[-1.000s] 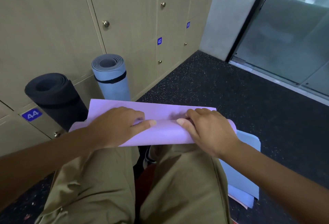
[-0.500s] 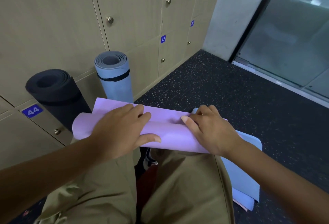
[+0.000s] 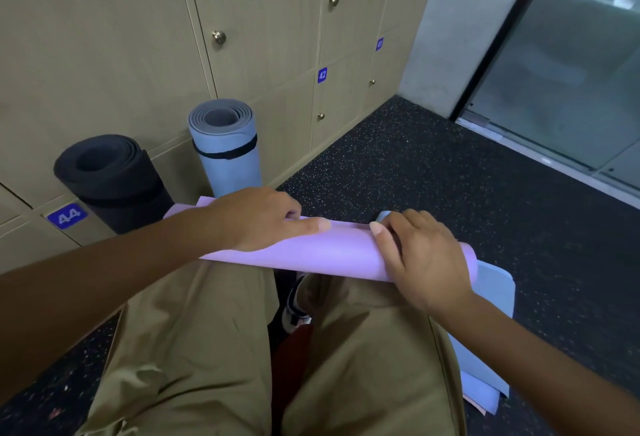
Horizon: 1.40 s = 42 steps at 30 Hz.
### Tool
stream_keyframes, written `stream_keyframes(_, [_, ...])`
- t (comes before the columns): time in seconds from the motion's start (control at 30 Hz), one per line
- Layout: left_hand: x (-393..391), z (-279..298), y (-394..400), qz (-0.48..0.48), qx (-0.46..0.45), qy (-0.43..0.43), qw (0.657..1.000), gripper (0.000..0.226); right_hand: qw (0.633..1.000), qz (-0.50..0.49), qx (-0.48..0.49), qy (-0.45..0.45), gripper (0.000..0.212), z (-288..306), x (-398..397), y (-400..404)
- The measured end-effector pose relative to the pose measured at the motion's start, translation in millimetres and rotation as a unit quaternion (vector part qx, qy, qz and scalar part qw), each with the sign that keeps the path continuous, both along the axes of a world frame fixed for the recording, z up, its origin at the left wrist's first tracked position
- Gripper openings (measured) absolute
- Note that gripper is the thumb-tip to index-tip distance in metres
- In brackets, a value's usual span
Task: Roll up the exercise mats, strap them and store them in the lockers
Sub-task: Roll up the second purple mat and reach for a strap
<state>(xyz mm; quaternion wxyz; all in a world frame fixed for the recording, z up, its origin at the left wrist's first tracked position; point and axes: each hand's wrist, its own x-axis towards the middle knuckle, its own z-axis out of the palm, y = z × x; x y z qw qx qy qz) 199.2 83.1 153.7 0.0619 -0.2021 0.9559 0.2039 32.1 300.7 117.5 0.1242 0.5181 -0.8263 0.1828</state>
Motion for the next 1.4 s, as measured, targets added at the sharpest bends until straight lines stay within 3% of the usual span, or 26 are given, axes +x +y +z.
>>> stream_keyframes(0.07, [1.1, -1.7, 2.1, 0.007, -0.049, 0.048, 0.998, 0.08, 1.0, -0.007, 0.015, -0.009, 0.055, 1.9, -4.0, -5.3])
stream_keyframes(0.13, [3.4, -6.3, 5.8, 0.008, -0.156, 0.119, 0.981, 0.071, 0.997, -0.019, 0.053, -0.046, 0.059, 7.9, -7.5, -12.0])
stream_keyframes(0.27, [8.5, -15.4, 16.2, -0.01, -0.263, 0.208, 0.942, 0.053, 0.975, -0.012, 0.132, -0.178, 0.051, 19.1, -22.7, -25.0])
stream_keyframes(0.43, [11.8, -31.6, 22.3, 0.002, -0.309, 0.219, 0.926, 0.05, 0.948, 0.011, 0.199, -0.25, 0.055, 25.6, -38.6, -39.5])
stream_keyframes(0.53, [6.1, -30.7, 19.8, 0.029, -0.293, 0.212, 0.932, 0.054, 0.947, 0.006, 0.201, -0.252, 0.057, 24.2, -42.8, -45.4])
stream_keyframes(0.6, [-0.2, -26.8, 16.0, 0.042, -0.265, 0.196, 0.943, 0.059, 0.962, 0.001, 0.149, -0.229, 0.055, 21.6, -44.8, -46.7])
stream_keyframes(0.7, [-9.1, -21.7, 8.2, 0.039, -0.245, 0.16, 0.955, 0.063, 0.986, 0.002, 0.064, -0.151, 0.049, 19.7, -42.3, -42.4])
stream_keyframes(0.87, [-27.7, -10.3, -7.7, 0.05, -0.143, 0.064, 0.986, 0.063, 0.999, 0.014, 0.04, -0.022, 0.063, 5.0, -31.4, -24.0])
stream_keyframes(1.0, [-37.6, -7.0, -18.4, 0.056, -0.051, 0.038, 0.996, 0.065, 0.999, -0.002, 0.033, -0.01, 0.066, -5.2, -34.4, -22.5])
stream_keyframes(1.07, [-39.6, -5.2, -20.5, 0.063, -0.046, 0.049, 0.996, 0.064, 0.999, -0.007, 0.036, -0.02, 0.067, -4.7, -37.8, -29.0])
stream_keyframes(1.2, [-34.8, -13.9, -8.8, 0.027, -0.183, 0.146, 0.972, 0.056, 0.993, -0.024, 0.093, -0.073, 0.069, 3.3, -46.9, -41.5])
stream_keyframes(1.3, [-28.2, -30.7, 4.5, -0.044, -0.285, 0.191, 0.938, 0.071, 0.977, -0.023, 0.144, -0.157, 0.059, 11.0, -56.1, -49.1])
stream_keyframes(1.4, [-30.3, -36.6, 7.1, -0.087, -0.353, 0.18, 0.914, 0.089, 0.958, -0.016, 0.156, -0.239, 0.065, 16.5, -65.9, -53.7])
